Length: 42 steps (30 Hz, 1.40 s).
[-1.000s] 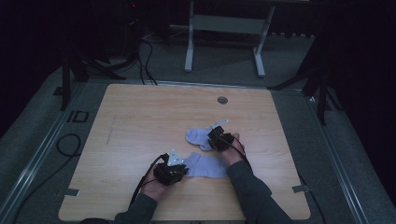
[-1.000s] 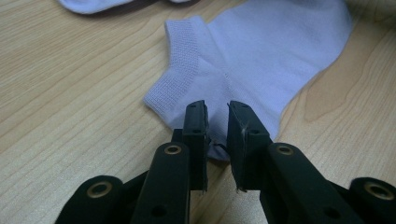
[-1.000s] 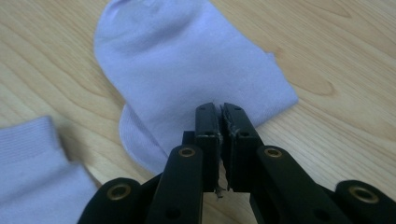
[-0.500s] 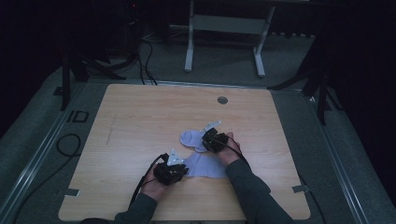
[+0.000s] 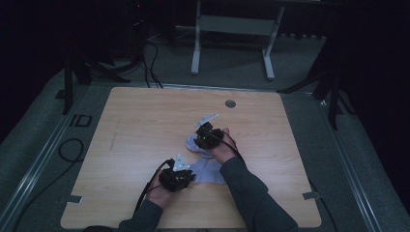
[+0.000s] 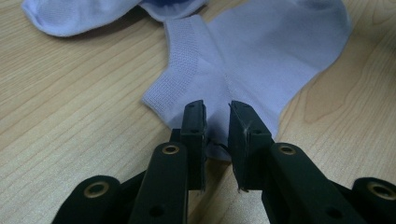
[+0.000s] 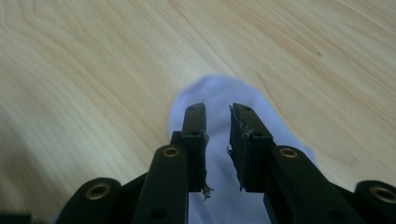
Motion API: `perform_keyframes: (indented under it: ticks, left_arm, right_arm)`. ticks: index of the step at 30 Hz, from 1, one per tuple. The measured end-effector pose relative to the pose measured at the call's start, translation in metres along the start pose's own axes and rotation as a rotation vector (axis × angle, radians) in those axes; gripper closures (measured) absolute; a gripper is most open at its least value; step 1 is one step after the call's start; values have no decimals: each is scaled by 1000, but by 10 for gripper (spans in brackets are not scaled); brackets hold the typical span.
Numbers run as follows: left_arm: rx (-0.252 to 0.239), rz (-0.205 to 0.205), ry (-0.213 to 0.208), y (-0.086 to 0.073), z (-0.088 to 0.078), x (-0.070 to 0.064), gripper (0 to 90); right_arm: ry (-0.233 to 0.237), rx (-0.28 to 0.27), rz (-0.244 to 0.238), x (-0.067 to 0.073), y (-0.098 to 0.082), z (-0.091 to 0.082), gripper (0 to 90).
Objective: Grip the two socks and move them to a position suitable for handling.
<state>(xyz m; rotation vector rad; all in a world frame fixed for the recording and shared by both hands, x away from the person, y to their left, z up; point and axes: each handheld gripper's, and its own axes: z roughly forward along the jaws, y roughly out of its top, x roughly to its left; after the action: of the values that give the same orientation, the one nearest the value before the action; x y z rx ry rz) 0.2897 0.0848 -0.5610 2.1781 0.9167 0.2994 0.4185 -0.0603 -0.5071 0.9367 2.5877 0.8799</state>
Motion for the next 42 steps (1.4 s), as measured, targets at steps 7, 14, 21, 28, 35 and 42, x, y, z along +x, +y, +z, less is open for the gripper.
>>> perform_keyframes:
  ticks: [7, 14, 21, 28, 35, 42]
  left_arm:
    - [-3, -1, -1, 0, 0, 0, 757]
    - [0, 3, -2, 0, 0, 0, 752]
    - [-1, 6, 0, 0, 0, -1, 748]
    - [-1, 5, 1, 0, 0, -1, 746]
    - [-1, 4, -1, 0, 0, 0, 746]
    - [-3, 4, 0, 0, 0, 0, 747]
  right_arm:
    - [19, 42, 17, 11, 18, 23, 705]
    - [22, 97, 69, 14, 24, 41, 665]
    - [24, 151, 86, 15, 21, 53, 672]
    - [-23, 151, 80, 16, 21, 55, 793]
    - [-12, 141, 112, 10, 20, 54, 882]
    - [11, 61, 113, 9, 18, 33, 883]
